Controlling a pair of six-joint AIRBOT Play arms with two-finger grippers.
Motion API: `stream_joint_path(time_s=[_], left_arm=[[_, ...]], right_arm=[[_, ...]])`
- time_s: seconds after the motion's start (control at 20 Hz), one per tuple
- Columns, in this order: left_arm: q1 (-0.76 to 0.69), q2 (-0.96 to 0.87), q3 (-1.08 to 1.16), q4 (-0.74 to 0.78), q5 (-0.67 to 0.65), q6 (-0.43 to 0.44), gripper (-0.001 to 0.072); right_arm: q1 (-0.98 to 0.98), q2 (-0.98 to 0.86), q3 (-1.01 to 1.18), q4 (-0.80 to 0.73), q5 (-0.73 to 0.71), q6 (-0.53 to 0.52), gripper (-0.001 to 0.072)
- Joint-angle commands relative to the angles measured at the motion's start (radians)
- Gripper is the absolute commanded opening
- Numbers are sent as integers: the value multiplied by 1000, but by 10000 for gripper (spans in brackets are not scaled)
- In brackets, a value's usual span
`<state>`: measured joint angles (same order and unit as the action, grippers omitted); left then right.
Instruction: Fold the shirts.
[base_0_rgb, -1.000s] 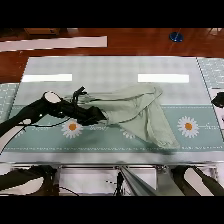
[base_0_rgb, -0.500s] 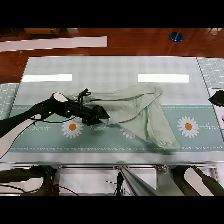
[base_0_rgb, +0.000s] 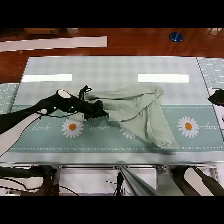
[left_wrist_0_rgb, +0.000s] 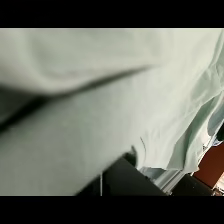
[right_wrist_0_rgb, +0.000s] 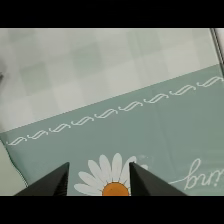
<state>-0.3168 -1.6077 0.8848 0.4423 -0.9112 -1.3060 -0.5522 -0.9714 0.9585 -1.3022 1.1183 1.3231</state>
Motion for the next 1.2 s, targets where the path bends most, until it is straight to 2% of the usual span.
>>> stream_joint_path(time_s=[0.0, 0.2, 0.3, 0.55, 0.7, 1.15], left_arm=[[1, -9, 8, 6, -33, 13, 26], [1, 16, 16, 6, -113, 56, 24], [1, 60, 16, 6, -121, 73, 24], [1, 204, 16, 6, -122, 100, 23], [6, 254, 16, 6, -122, 102, 23], [116, 261, 16, 6, -175, 109, 23]], right_arm=[[-1, 1, 0, 4, -1, -1, 430], [-1, 0, 0, -3, 18, -6, 431], [-1, 0, -29, -3, 42, -29, 526], [-1, 0, -209, 167, 45, -132, 544], [-1, -12, -272, 232, 27, -148, 543], [0, -327, -286, 501, 107, -275, 541]])
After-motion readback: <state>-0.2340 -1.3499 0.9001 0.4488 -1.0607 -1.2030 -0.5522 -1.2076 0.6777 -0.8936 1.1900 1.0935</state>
